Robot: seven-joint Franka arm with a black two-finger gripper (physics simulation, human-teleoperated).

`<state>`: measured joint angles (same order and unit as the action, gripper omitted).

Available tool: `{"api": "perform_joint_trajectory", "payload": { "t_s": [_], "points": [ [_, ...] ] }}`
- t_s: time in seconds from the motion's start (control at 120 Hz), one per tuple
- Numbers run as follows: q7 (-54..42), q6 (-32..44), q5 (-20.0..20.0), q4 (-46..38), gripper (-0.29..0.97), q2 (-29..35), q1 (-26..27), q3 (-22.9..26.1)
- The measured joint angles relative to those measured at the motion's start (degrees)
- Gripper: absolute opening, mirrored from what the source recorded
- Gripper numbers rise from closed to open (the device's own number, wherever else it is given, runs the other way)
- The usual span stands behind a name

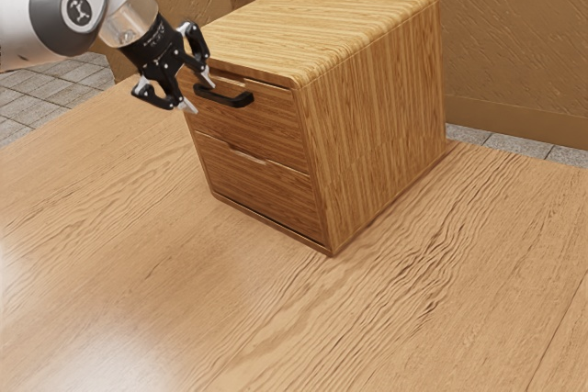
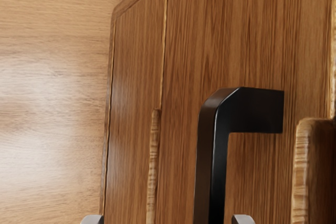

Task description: Pull the drawer handle with one arm to open the drawer

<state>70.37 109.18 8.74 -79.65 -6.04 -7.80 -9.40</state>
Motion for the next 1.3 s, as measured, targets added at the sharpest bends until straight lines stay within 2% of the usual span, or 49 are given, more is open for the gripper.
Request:
{"api": "perform_joint_trajectory", "payload": {
  "t_s": [0.217,0.7,1.3],
  "points": [
    [-1.66,3.00,1.10,-0.09,0.24,-1.14,0.01,0.04],
    [-3.88,4.56,3.28,-1.30,0.04,-1.65,0.08,0.08],
    [-4.88,4.59,3.22,-9.82,0.01,4.41,0.69,-0.36]
  ]
}}
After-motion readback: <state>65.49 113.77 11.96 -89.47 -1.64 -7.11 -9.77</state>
